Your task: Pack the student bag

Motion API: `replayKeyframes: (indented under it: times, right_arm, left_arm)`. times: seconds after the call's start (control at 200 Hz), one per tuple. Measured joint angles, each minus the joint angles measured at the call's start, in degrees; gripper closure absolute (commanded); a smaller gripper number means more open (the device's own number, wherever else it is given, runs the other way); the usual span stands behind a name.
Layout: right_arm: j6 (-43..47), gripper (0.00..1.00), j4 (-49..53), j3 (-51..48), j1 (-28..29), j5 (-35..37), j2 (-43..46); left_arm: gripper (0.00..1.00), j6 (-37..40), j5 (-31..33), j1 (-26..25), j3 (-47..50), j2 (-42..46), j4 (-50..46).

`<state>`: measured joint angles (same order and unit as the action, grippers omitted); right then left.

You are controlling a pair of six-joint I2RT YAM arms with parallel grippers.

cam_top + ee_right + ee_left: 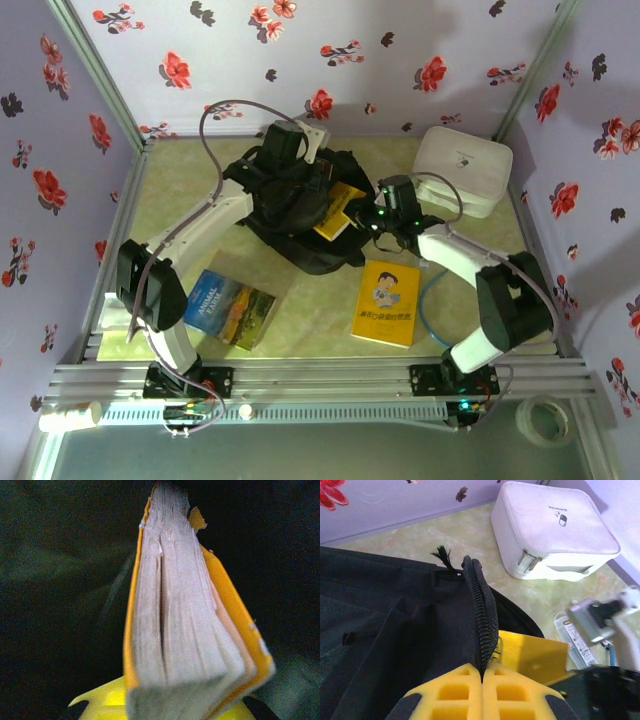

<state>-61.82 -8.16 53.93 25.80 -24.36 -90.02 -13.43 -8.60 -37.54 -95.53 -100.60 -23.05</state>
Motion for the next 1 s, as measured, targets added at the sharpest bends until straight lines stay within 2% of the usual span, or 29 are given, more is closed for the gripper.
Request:
replayKeyframes:
  times: [0.395, 0.84, 1.0]
  right_arm:
    - [-11.76, 0.96, -14.60, 9.25, 1.36, -1.29, -17.46]
    - [-10.88, 0.90, -11.74, 21.46, 2.97, 0.02, -29.11]
    - [-9.01, 0.94, -9.35, 22.43, 2.95, -0.26, -29.88]
  left_arm:
    - [1.00, -1.05, -0.04, 0.00, 0.85, 0.13, 0.33]
    - [1.00, -1.11, -0.02, 1.20, 1.31, 0.13, 0.33]
    - [1.00, -1.42, -0.09, 2.25, 1.99, 0.11, 0.37]
